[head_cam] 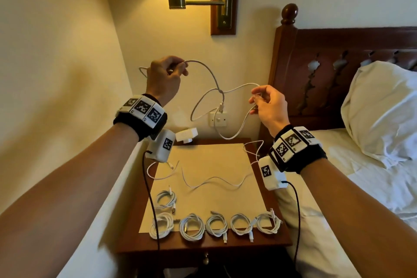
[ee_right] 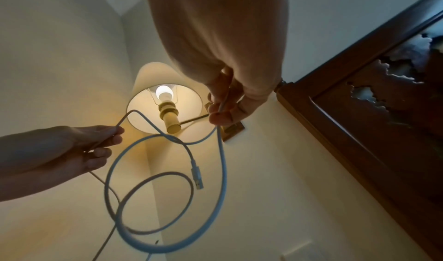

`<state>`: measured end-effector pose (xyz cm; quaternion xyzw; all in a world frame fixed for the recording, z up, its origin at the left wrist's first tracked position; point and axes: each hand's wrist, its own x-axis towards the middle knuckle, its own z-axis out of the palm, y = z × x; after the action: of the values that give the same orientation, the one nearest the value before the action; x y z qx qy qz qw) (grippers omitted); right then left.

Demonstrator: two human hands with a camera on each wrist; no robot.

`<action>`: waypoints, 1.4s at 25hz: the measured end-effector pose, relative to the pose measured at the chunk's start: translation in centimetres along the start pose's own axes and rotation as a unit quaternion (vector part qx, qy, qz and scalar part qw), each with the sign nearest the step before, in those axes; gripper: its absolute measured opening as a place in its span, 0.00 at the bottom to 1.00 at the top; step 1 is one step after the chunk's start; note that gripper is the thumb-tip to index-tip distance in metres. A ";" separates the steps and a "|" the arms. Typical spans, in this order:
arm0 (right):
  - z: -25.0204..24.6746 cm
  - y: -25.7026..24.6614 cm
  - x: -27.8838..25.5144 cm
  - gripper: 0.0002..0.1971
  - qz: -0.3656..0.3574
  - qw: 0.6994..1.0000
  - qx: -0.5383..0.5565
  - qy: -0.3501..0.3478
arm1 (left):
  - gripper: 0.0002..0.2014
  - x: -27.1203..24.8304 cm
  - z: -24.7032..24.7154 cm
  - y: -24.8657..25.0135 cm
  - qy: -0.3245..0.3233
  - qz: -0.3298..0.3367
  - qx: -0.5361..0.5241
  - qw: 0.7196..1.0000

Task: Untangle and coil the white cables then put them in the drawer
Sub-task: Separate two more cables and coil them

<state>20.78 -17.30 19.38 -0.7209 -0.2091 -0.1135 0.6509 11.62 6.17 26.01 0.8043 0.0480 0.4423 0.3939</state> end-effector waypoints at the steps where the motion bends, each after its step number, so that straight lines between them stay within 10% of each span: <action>1: -0.2 -1.3 0.0 0.06 -0.016 1.000 0.003 0.003 | 0.07 0.2 -0.8 1.4 0.006 0.013 0.000 1.000; 8: -2.9 -12.8 -0.4 0.10 -0.156 0.987 0.000 0.048 | 0.07 0.6 -6.7 11.0 0.009 -0.051 0.001 0.999; 15: -6.8 -23.9 -3.2 0.11 -0.237 0.970 -0.058 0.000 | 0.08 -4.6 -14.0 20.1 -0.291 -0.109 0.230 0.922; 21: -5.8 -30.2 -7.8 0.10 -0.309 0.940 -0.109 -0.088 | 0.11 -8.4 -12.8 24.3 -0.246 -0.009 -0.019 0.969; 25: -7.3 -30.0 -8.8 0.09 -0.280 0.935 -0.184 -0.114 | 0.09 -10.0 -12.6 22.5 -0.142 -0.091 -0.227 0.959; 29: -10.0 -28.6 -9.2 0.26 -0.190 0.943 -0.261 -0.078 | 0.10 -9.6 -13.8 19.3 -0.046 -0.073 -0.102 0.991; 35: -12.6 -27.5 -9.3 0.30 -0.133 0.965 -0.227 -0.006 | 0.26 -10.3 -14.8 17.8 -0.118 -0.118 -0.024 0.986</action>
<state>1.50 -29.32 41.42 -0.8165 -0.2755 -0.2389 0.4476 -10.48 -1.66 35.47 0.8300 0.0847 0.2955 0.4654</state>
